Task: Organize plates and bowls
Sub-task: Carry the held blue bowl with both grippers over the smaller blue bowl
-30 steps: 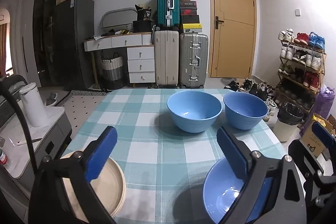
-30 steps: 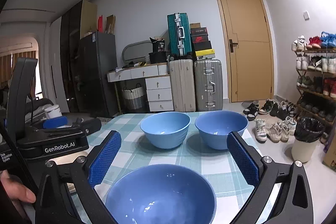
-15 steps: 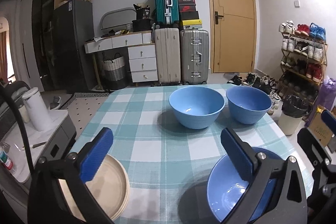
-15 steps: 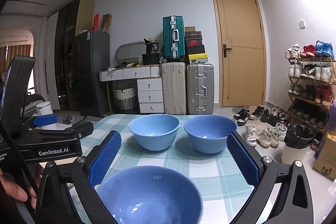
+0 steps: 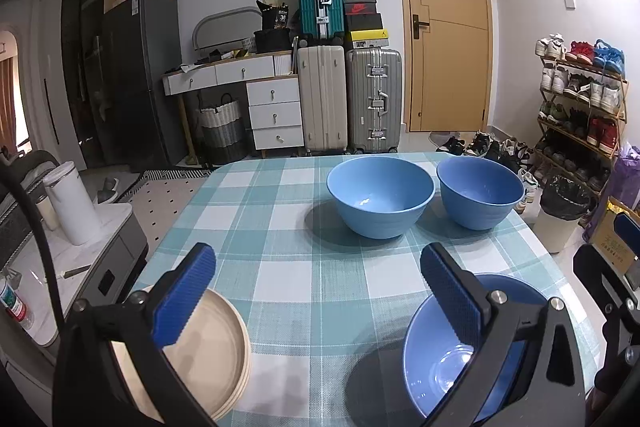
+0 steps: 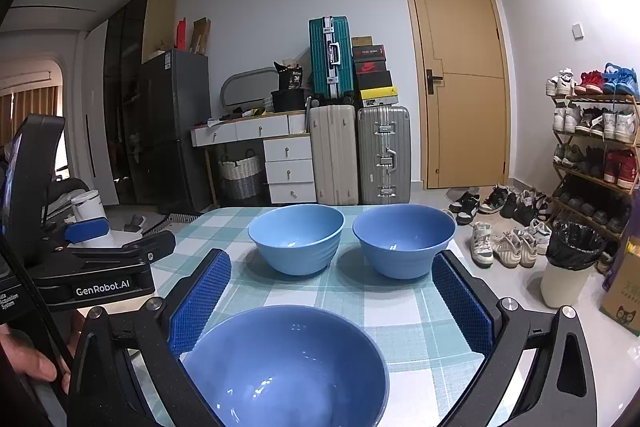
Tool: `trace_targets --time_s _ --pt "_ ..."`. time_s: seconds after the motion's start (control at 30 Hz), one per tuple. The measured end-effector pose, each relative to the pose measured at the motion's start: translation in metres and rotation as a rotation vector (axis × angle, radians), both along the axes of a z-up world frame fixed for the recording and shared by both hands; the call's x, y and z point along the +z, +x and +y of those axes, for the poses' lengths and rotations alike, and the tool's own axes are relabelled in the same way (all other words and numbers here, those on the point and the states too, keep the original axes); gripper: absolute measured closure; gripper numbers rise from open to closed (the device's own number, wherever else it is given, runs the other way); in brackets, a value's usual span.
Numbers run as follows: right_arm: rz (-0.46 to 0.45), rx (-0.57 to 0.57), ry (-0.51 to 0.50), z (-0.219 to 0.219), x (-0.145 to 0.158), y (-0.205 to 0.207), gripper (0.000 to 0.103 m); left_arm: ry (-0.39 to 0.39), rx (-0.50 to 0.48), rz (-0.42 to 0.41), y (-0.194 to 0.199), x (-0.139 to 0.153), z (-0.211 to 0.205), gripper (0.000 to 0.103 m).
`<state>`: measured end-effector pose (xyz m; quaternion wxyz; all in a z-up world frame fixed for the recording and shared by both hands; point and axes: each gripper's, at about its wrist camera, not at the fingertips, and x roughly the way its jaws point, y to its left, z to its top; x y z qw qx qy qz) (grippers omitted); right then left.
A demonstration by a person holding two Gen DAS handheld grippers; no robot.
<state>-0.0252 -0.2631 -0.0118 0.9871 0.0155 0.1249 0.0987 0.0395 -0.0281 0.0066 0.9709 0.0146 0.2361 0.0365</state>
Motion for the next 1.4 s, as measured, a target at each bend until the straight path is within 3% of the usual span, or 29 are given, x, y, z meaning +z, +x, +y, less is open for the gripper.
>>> trace_targets --time_s 0.67,0.8,0.97,1.17,1.4 --pt "0.007 -0.006 0.017 -0.001 0.002 0.003 0.001 0.023 0.001 0.027 0.006 -0.004 -0.003 0.000" --pt "0.017 -0.002 0.036 -0.001 0.007 0.004 0.001 -0.004 -0.017 0.044 0.012 -0.001 0.001 0.000" --pt "0.021 0.039 0.026 0.003 0.038 0.007 0.001 -0.061 -0.017 0.117 0.034 0.008 0.018 0.000" --pt "0.054 0.112 -0.079 0.019 0.094 0.054 0.001 -0.302 -0.022 0.259 0.083 0.012 0.052 0.000" --pt "0.075 0.195 -0.148 0.034 0.135 0.139 0.001 -0.272 0.024 0.362 0.150 0.015 0.059 0.000"
